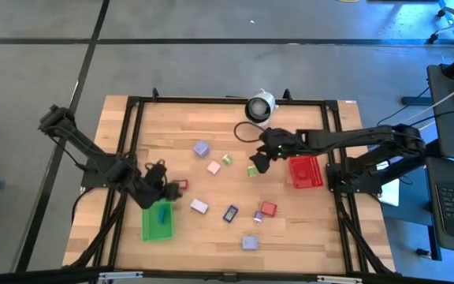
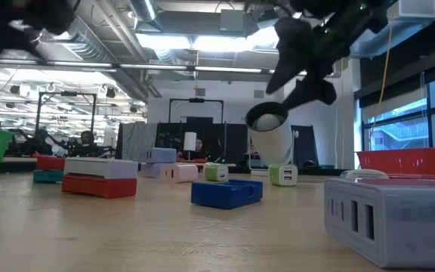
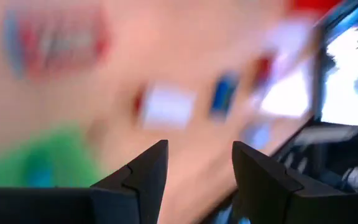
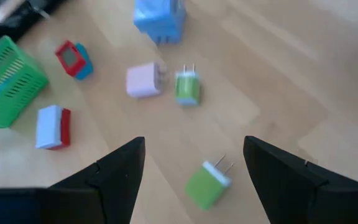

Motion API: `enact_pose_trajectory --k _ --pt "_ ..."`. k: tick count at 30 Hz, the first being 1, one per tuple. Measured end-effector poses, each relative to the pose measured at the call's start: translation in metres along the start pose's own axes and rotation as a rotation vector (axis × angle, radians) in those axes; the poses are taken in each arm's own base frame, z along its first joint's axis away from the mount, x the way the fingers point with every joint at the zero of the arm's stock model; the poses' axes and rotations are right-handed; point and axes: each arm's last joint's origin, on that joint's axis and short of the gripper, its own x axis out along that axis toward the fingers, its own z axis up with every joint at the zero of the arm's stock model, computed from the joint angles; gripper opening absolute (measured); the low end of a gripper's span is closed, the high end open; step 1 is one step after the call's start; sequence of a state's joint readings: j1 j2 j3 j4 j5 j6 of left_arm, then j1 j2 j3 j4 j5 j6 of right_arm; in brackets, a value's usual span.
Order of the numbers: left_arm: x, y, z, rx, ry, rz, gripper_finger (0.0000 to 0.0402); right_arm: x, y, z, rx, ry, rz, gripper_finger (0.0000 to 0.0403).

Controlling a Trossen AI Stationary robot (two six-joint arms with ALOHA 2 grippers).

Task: Pick & Place Office items
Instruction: Put the right green charger adapter into the red bin

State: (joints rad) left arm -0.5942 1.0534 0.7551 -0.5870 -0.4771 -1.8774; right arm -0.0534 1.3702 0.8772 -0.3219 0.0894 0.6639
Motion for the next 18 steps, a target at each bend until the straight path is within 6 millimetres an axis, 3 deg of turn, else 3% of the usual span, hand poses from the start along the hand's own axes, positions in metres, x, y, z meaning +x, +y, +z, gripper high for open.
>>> enact_pose_trajectory --k 4,9,13,18 --pt "-0.001 -0.011 0.018 0.119 -0.313 -0.116 0.0175 0.015 0.0 -0.008 0.053 0.055 -0.034 0.0274" --pt "-0.003 -0.021 0.04 0.268 -0.587 -0.111 0.018 0.034 -0.004 -0.02 0.193 0.14 -0.119 0.0274" --pt "-0.005 -0.025 0.059 0.362 -0.66 -0.063 0.018 0.045 -0.004 -0.028 0.276 0.161 -0.168 0.0274" --pt "-0.006 -0.03 0.077 0.486 -0.632 -0.04 0.018 0.056 -0.006 -0.035 0.355 0.146 -0.235 0.0274"
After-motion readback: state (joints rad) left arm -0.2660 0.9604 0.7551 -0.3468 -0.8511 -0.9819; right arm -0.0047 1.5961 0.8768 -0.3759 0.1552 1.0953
